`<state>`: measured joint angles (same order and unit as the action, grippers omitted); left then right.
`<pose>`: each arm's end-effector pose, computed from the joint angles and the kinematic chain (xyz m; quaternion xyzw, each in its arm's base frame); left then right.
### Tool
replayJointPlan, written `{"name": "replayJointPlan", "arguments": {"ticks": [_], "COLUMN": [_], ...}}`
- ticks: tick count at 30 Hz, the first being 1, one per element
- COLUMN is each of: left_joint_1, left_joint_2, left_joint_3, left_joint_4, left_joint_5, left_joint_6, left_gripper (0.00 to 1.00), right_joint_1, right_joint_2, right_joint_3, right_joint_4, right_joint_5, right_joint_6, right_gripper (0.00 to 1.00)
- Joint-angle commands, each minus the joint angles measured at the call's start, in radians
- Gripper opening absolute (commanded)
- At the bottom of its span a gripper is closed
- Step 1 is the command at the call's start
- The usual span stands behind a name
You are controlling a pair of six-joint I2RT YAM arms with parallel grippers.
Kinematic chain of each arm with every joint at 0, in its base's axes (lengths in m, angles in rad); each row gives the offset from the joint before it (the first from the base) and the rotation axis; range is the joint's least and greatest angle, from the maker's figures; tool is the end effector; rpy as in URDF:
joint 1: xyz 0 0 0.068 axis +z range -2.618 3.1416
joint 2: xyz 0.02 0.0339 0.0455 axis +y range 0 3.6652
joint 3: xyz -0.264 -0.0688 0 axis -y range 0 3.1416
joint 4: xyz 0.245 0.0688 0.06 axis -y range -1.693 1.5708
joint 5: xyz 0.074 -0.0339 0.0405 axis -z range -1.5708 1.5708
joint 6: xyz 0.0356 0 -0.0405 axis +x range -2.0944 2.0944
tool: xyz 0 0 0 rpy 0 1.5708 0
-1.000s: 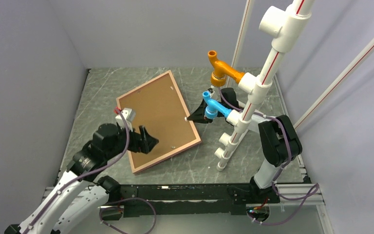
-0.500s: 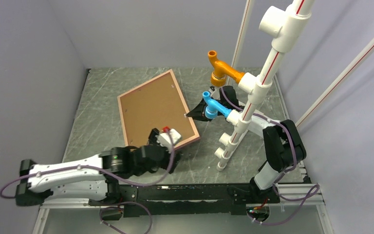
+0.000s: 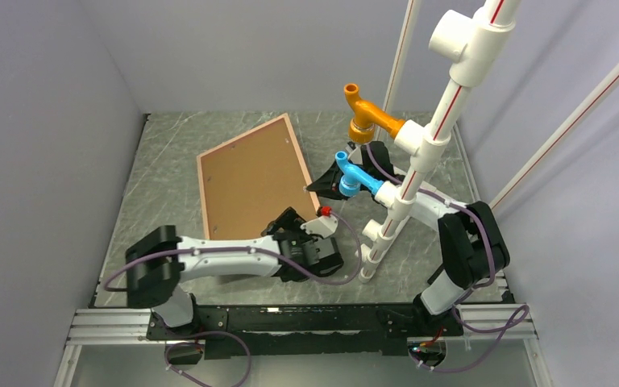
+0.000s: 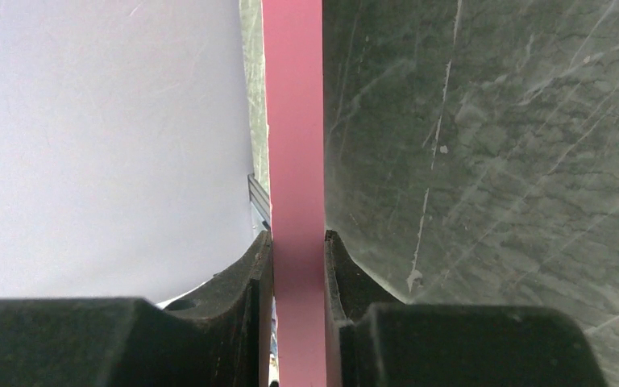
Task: Take the photo out of the frame
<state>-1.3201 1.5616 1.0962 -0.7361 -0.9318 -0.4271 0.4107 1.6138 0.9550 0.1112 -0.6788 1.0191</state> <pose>0.1016 -0.2814 0.2323 0.3048 0.8277 0.1578 0.4439 0.3107 0.1597 0.2218 0.0908 0.8333 0.5218 0.1583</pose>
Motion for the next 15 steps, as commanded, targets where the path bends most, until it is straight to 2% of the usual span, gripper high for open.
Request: {"name": "replayJointPlan", "arguments": {"ticks": [1,5,9,13,15], "left_joint_1": [0.058,0.067,0.070,0.071,0.070], "left_joint_2": [0.102,0.155,0.206,0.267,0.289], "left_joint_3": [0.113,0.162,0.204,0.268,0.294], "left_joint_4": [-0.229,-0.341,-0.462,-0.624,-0.720], "left_joint_5": [-0.143,-0.186,-0.217,-0.261,-0.285], "left_joint_6": [-0.181,-0.312,-0.444,-0.593,-0.670], "left_gripper": [0.99,0.98,0.80,0.74,0.59], "right_joint_1": [-0.003,-0.002,0.004,0.019,0.030], "right_joint_2": [-0.076,-0.076,-0.084,-0.087,-0.085], "right_joint_3": [0.040,0.043,0.041,0.037,0.041], "right_joint_4": [0.004,-0.001,-0.007,-0.004,-0.005], "right_joint_5": [0.051,0.050,0.061,0.079,0.086], "right_joint_6": [0.072,0.076,0.079,0.086,0.087], "right_gripper": [0.00,0.00,0.00,0.00,0.00]}}
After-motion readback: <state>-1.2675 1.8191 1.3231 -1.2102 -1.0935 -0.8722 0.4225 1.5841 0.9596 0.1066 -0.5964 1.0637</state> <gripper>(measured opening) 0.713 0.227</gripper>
